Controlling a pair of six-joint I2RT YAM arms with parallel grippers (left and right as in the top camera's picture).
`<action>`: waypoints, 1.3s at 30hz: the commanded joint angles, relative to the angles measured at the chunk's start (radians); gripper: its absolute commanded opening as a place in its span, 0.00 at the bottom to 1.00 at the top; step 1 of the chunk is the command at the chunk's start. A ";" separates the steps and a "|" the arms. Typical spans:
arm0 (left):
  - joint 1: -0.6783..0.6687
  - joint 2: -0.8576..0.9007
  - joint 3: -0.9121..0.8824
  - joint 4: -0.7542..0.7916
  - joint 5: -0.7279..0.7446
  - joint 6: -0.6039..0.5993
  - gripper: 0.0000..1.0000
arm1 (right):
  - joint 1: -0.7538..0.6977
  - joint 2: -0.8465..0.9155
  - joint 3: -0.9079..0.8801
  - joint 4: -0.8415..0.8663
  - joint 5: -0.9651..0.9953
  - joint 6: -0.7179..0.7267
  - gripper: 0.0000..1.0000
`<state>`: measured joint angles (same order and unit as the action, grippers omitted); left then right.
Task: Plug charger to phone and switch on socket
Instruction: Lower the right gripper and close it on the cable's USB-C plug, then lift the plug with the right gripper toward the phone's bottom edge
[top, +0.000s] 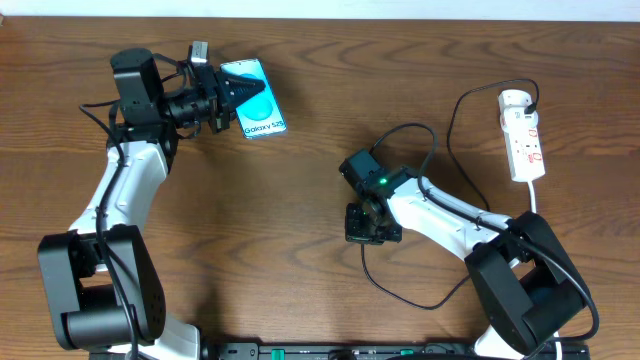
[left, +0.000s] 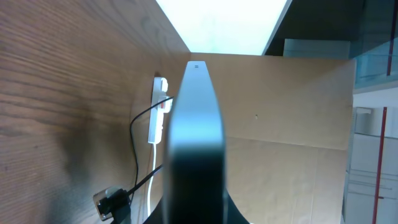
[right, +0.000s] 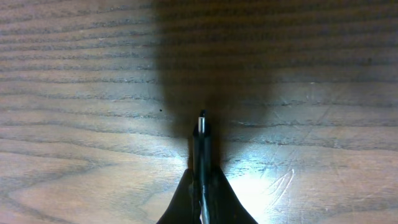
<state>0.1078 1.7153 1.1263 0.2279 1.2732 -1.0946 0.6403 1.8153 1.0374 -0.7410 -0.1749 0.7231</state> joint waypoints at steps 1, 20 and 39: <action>0.005 -0.002 0.020 0.006 0.010 0.021 0.07 | -0.006 0.020 -0.003 0.000 0.016 -0.002 0.01; 0.006 -0.002 0.020 0.006 0.021 0.002 0.07 | -0.038 -0.001 0.122 -0.082 -0.124 -0.146 0.01; 0.025 -0.002 0.020 0.092 0.026 -0.087 0.07 | -0.042 -0.042 0.351 0.084 -0.787 -0.351 0.01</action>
<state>0.1246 1.7153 1.1263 0.3119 1.2770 -1.1809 0.6060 1.7969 1.3731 -0.6750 -0.7757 0.4248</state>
